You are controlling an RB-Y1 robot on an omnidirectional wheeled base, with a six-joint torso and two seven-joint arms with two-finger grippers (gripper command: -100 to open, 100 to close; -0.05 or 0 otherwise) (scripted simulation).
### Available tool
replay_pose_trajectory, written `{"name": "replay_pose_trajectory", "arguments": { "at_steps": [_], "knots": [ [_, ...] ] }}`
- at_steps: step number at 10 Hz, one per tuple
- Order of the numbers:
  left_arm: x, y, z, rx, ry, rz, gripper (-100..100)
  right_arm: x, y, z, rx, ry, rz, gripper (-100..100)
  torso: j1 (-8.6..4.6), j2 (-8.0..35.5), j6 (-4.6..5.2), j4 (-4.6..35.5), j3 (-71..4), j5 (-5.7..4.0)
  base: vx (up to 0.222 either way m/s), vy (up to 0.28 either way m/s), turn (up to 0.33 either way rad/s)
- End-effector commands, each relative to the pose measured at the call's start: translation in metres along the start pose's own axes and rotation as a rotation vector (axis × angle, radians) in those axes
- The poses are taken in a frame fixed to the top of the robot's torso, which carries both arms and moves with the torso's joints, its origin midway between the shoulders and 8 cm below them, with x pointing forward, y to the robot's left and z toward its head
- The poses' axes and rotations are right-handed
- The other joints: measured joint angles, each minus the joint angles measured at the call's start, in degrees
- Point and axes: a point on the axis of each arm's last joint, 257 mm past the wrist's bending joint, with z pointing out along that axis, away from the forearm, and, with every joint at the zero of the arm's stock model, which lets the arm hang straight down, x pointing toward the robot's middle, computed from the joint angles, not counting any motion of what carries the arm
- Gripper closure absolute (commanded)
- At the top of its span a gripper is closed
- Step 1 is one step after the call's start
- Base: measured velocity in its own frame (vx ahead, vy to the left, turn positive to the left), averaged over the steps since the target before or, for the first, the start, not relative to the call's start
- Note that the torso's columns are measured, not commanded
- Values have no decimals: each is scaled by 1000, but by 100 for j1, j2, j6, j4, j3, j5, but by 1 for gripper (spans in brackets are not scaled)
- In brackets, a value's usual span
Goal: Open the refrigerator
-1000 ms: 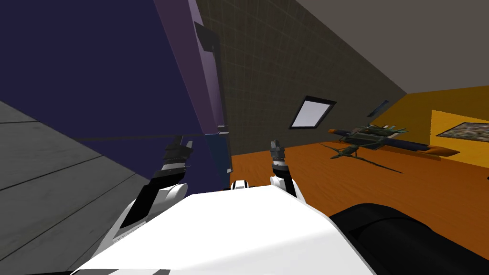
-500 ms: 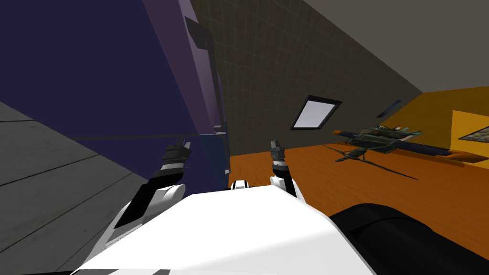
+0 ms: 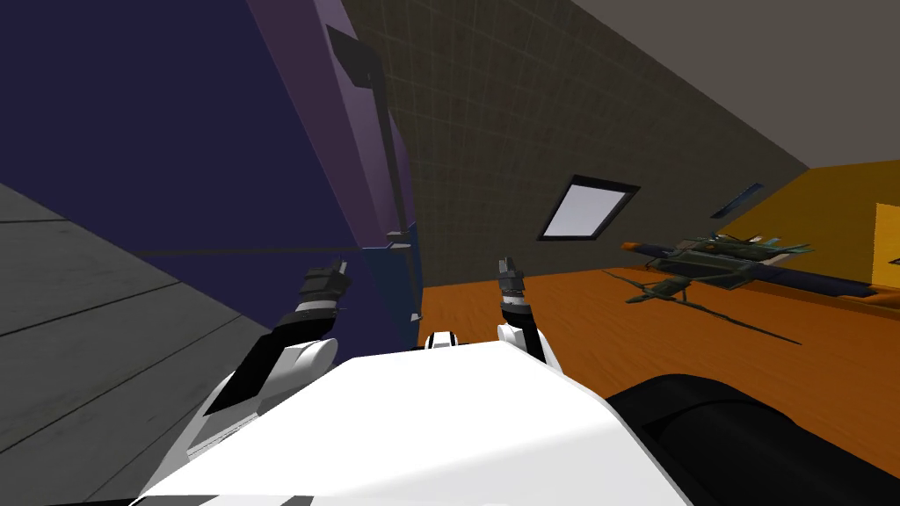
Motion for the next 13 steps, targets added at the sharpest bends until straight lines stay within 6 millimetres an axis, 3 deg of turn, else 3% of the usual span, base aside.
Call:
{"name": "replay_pose_trajectory", "arguments": {
  "at_steps": [1,7,13],
  "knots": [
    [3,18,0,-63,1,-26,-100,0,0,0,0,0,0,0,-4,2,3,1,1,-2,37,-59,60],
    [-10,41,-3,-162,-24,-46,-100,0,0,0,0,0,0,0,25,-9,7,-4,-4,13,27,-66,48],
    [-17,51,-5,-214,-36,-58,-100,0,0,0,0,0,0,0,39,-13,2,-11,-1,30,19,-64,35]
  ]
}}
